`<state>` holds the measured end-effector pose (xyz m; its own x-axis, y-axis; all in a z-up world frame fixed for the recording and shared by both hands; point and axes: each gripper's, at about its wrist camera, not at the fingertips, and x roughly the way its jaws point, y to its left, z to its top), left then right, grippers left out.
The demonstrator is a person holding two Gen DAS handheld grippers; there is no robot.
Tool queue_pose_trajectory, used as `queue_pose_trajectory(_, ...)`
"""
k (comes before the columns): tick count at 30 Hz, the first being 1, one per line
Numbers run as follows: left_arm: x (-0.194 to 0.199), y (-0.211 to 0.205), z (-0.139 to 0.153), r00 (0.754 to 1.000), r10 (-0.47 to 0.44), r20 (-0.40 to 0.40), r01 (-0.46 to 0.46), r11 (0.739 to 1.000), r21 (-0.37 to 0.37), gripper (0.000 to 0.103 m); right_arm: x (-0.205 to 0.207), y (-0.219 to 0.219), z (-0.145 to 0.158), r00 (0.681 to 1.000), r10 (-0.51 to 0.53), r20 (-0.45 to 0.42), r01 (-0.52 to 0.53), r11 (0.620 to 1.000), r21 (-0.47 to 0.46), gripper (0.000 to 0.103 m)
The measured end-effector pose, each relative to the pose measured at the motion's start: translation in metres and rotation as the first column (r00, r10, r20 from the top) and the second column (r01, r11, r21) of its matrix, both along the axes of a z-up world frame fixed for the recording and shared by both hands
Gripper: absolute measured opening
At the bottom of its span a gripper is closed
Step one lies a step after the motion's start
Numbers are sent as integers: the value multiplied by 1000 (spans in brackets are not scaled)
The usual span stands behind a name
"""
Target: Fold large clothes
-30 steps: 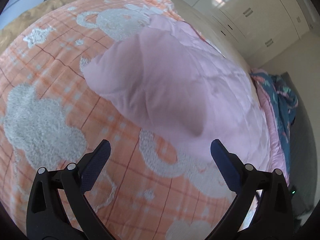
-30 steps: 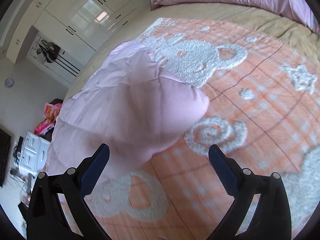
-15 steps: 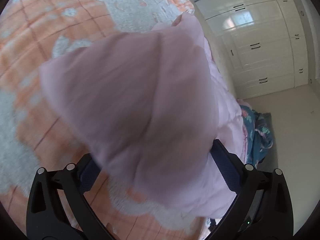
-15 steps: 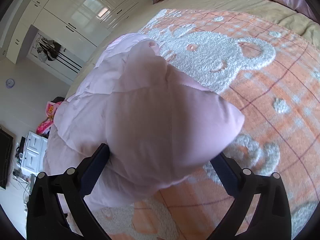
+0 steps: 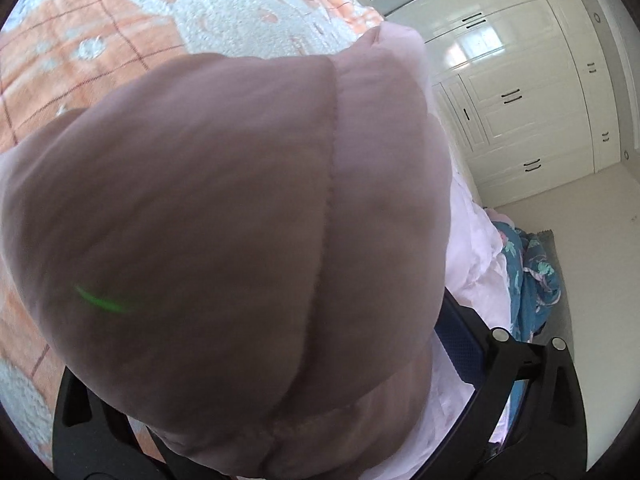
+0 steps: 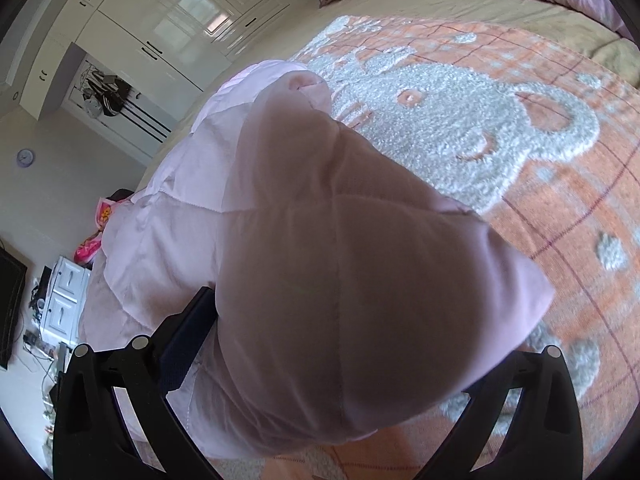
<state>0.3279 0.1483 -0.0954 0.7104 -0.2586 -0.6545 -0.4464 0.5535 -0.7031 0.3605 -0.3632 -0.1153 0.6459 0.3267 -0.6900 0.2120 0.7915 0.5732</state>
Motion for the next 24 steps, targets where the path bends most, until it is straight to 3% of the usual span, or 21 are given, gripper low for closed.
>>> queue_pose_trajectory(3,5,-1,2,1000,-15,3,15,1000,22,93,3,2,-1,1000,13,11,-13,1000,-5,96)
queue_pose_trajectory(6,8,-3,7,999,-37,10,36,998,59,88,7,5,0,999,45,25,-44,999,-6,85)
queue_pose_trajectory(13,15,-12,26,996,-89,25,83,978,193,60,8,19,15,990,123,64,-120,991,-54,49)
queue_pose_trajectory(20,20,-17,39,990,-135,34,120,954,275,41,7,34,36,977,187,104,-164,966,-200,36)
queue_pose_trajectory(24,22,-25,48,988,-146,40,126,943,309,37,6,42,45,969,217,115,-181,947,-264,33)
